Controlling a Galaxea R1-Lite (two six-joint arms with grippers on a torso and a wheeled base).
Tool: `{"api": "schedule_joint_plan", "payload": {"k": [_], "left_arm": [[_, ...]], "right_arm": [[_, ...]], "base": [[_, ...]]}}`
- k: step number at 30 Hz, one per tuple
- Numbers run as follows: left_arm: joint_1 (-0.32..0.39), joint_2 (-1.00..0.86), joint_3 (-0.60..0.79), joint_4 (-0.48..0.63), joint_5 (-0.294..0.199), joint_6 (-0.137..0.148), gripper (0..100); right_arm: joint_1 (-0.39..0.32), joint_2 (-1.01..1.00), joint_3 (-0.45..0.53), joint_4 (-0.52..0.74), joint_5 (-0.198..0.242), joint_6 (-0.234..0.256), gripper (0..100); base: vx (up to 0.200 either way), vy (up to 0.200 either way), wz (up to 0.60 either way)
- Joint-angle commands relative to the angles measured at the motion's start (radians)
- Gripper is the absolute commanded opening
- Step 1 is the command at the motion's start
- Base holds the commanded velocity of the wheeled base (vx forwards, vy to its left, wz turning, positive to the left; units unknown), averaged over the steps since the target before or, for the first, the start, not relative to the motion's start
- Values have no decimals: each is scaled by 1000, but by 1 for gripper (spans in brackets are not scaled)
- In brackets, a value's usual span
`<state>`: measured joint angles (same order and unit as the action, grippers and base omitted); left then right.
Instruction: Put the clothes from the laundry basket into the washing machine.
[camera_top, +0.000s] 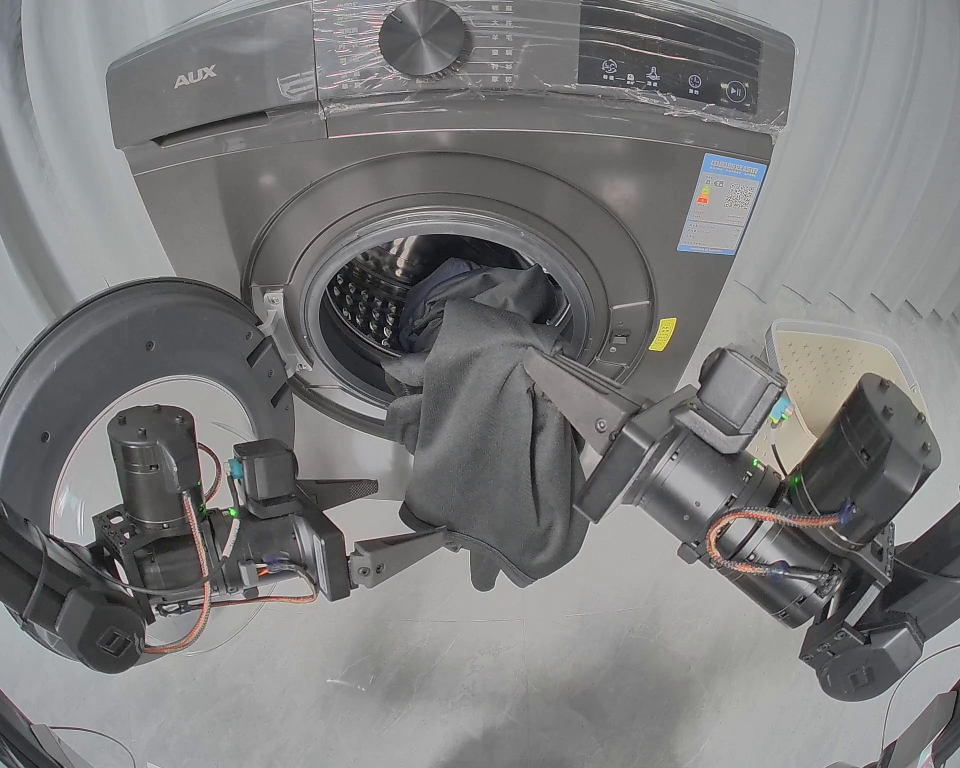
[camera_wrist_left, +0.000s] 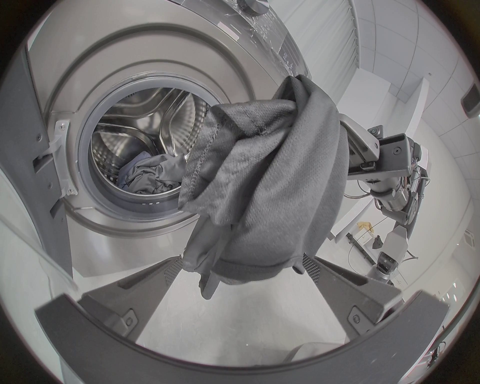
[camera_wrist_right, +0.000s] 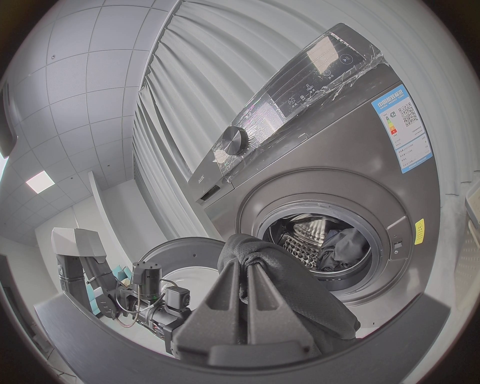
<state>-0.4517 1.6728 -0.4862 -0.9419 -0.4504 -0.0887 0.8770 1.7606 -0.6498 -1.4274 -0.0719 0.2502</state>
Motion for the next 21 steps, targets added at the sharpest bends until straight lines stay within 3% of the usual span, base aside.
{"api": "schedule_joint_plan", "payload": {"k": [1,15,21], "left_arm": [[-2,58,-19,-24,3,-2,100],[-42,127,-84,-31,-4,4,100],[-68,137,-95,-66,-34,3,100]], "right_arm": [[0,-1,1,-1,0,0,0],[2,8,12,-14,-3,1,0],[0,11,18,-16,-3,1,0]], "base": [[0,0,0],[0,0,0],[0,0,0]]}}
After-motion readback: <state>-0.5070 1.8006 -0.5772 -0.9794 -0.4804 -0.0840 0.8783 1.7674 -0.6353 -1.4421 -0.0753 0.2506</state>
